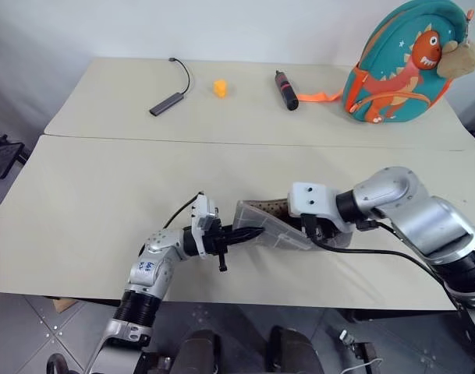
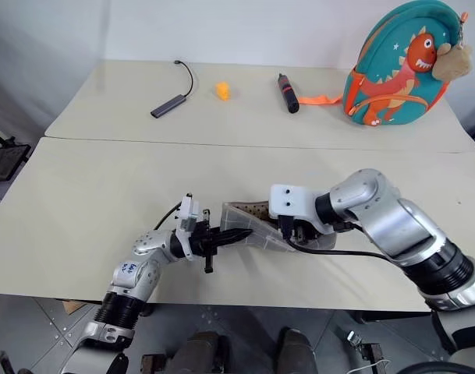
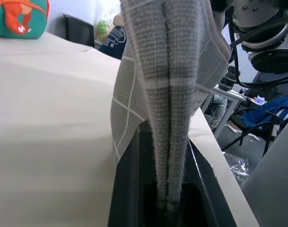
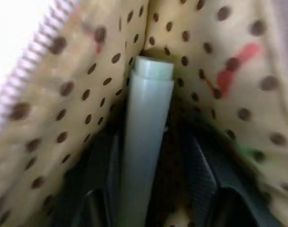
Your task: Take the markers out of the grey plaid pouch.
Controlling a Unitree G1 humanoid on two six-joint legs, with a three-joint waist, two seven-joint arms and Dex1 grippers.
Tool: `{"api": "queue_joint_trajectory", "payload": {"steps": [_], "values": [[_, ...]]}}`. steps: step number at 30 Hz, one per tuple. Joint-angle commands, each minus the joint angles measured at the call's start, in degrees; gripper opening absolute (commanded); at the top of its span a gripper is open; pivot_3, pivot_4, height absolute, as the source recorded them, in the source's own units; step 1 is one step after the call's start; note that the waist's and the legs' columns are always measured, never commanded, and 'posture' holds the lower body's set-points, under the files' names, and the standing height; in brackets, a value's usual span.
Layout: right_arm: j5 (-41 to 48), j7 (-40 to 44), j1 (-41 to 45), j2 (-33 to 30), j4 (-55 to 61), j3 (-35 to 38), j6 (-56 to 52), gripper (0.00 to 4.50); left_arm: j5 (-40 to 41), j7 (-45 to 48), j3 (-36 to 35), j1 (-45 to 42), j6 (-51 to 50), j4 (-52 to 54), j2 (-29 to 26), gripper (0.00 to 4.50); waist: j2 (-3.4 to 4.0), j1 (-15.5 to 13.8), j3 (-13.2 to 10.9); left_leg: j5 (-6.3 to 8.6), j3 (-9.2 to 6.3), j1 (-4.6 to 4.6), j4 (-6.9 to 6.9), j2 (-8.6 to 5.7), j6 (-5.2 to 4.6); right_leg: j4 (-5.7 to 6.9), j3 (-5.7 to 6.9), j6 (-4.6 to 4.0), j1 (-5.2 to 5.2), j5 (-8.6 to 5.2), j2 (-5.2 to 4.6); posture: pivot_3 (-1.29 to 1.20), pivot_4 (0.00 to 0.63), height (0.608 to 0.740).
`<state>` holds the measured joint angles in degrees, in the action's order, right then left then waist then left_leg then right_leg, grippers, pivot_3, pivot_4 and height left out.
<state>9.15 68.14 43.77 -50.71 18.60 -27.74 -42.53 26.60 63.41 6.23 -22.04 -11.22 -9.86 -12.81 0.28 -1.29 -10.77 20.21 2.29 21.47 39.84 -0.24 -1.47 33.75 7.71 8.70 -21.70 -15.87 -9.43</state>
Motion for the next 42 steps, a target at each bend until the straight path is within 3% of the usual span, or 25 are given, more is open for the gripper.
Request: {"api": "queue_joint_trajectory", "payload": {"steps": [1, 4, 9, 13, 17, 22, 24, 28, 36, 42], "values": [[-4.9, -0.4, 0.1, 0.9, -1.0, -3.7, 2.6, 1.91, 0.3, 0.8, 0.3, -1.2, 0.8, 0.8, 0.7, 0.0, 0.0, 0.0, 0.0, 0.0, 0.0, 0.0, 0.0, 0.0, 0.0, 0.01, 0.0, 0.0, 0.0, 0.0, 0.0, 0.0, 0.15, 0.74], [-7.7, 0.3, 0.2, 1.1, -0.8, -4.6, 6.1, 1.74, 0.4, 0.9, 0.3, -1.3, 0.8, 0.7, 0.6, 0.0, 0.0, 0.1, 0.0, 0.0, 0.0, 0.0, 0.01, 0.0, 0.0, 0.01, 0.0, 0.0, 0.0, 0.0, 0.01, 0.0, 0.15, 0.74], [-6.3, 0.9, 1.3, 2.6, 0.9, -0.4, 6.4, 0.45, 0.5, 1.0, 0.2, -0.6, 0.6, 1.3, -0.1, 0.0, 0.0, 0.1, 0.0, 0.0, 0.0, 0.0, 0.01, 0.01, 0.01, 0.02, 0.0, 0.0, 0.0, 0.0, 0.02, 0.0, 0.15, 0.74], [-5.0, 1.3, 1.2, 3.0, 0.9, 2.6, 7.2, 0.47, 0.5, 0.9, 0.1, -0.6, 0.4, 1.4, -0.2, 0.0, 0.0, 0.1, 0.0, 0.0, 0.0, 0.0, 0.01, 0.01, 0.01, 0.01, 0.0, 0.0, 0.0, 0.0, 0.02, 0.0, 0.15, 0.74], [2.0, 3.8, -0.3, 3.2, -0.4, 10.5, 9.4, 0.47, 0.3, 0.7, -0.1, -0.2, 0.3, 1.8, -0.3, 0.0, 0.0, -0.1, 0.0, 0.0, 0.0, 0.0, 0.01, 0.0, 0.0, 0.0, 0.0, 0.0, 0.0, 0.0, 0.02, 0.0, 0.15, 0.74], [4.9, 8.4, -2.6, 0.8, -6.0, 15.8, 18.2, 0.47, 0.2, 0.7, -0.1, 0.4, 0.3, 2.3, -0.6, 0.0, 0.0, -0.1, 0.0, 0.0, 0.0, 0.0, 0.01, -0.02, 0.0, 0.0, 0.01, 0.0, 0.02, 0.0, 0.02, 0.0, 0.15, 0.74], [9.9, 12.8, -3.8, 1.3, -8.2, 19.7, 22.4, 0.47, 0.3, 0.7, -0.2, 0.7, 0.1, 2.5, -0.7, 0.0, 0.0, 0.0, 0.0, 0.0, 0.04, 0.0, 0.01, -0.02, 0.0, 0.0, -0.01, 0.0, 0.02, 0.0, 0.02, 0.0, 0.15, 0.74], [22.1, 12.9, -5.2, 5.8, -7.9, 27.5, 18.5, 0.47, 0.3, 0.8, 0.0, 1.0, -0.2, 2.8, -1.0, 0.0, 0.0, 0.1, 0.0, 0.0, 0.02, -0.01, 0.01, 0.03, 0.0, 0.01, 0.01, 0.0, 0.02, 0.0, 0.04, 0.0, 0.15, 0.74], [45.6, -3.7, -4.2, 8.3, -6.7, 42.6, -4.0, 0.47, 0.6, 1.3, -0.3, 0.5, -0.7, 2.7, -1.6, 0.0, 0.0, -0.2, 0.0, 0.0, -0.05, -0.01, 0.02, 0.07, 0.0, 0.02, 0.01, 0.0, 0.03, 0.0, -0.01, 0.0, 0.15, 0.74], [41.2, -4.5, -8.8, -4.5, -16.9, 48.2, -8.3, 0.47, 1.7, 3.4, -0.5, 0.7, -1.7, 3.9, -2.9, 0.0, 0.0, -0.3, 0.0, 0.05, -0.01, 0.01, 0.01, -0.01, -0.08, -0.01, 0.02, 0.0, 0.04, 0.0, -0.06, 0.0, 0.15, 0.74]]}}
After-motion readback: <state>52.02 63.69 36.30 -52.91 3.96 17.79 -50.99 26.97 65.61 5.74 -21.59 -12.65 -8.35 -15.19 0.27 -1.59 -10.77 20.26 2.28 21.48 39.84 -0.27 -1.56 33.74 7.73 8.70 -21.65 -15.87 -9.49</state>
